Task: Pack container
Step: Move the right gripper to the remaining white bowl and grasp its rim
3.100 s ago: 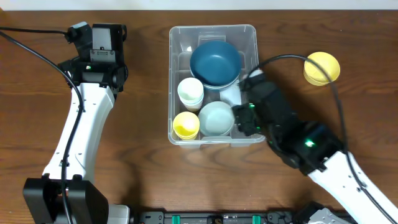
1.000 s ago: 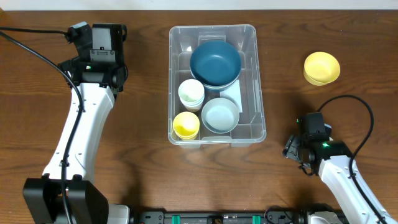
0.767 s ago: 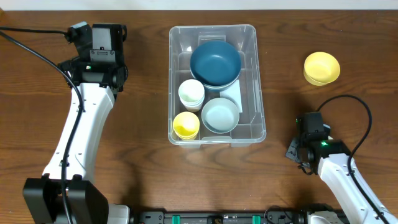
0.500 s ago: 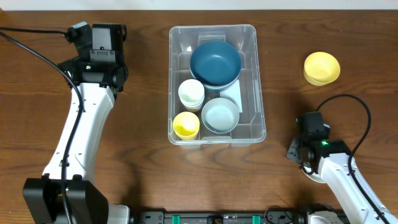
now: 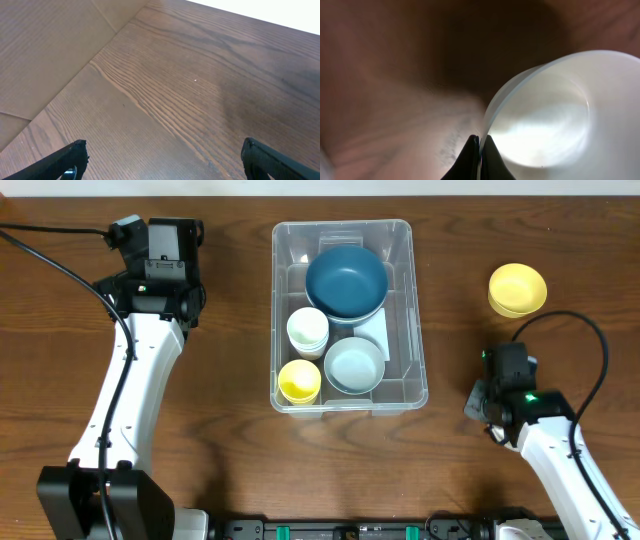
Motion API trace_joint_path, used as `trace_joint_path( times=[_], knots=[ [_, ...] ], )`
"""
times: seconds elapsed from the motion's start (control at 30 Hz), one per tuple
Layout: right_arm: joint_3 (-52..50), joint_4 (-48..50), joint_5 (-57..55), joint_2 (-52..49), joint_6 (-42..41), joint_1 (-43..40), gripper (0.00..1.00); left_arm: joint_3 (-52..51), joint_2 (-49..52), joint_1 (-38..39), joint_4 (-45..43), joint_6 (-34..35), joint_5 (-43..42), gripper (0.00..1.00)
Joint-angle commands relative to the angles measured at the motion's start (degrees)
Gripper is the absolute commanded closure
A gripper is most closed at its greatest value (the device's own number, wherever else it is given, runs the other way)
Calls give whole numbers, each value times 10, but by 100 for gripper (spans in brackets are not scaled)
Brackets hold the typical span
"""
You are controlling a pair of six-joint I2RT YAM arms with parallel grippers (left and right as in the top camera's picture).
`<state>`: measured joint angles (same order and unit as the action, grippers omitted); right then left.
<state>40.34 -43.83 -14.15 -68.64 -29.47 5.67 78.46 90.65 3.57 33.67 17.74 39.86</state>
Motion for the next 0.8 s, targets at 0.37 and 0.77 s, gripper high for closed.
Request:
trace_joint_path(
  times=[0.37,0.77],
  knots=[
    [144,19,-75,-2,34,-5,99,2,-9,-2,1,-3,13,2],
    [143,11,-75,-5,35,-5,98,2,-9,-2,1,-3,13,2]
  ],
)
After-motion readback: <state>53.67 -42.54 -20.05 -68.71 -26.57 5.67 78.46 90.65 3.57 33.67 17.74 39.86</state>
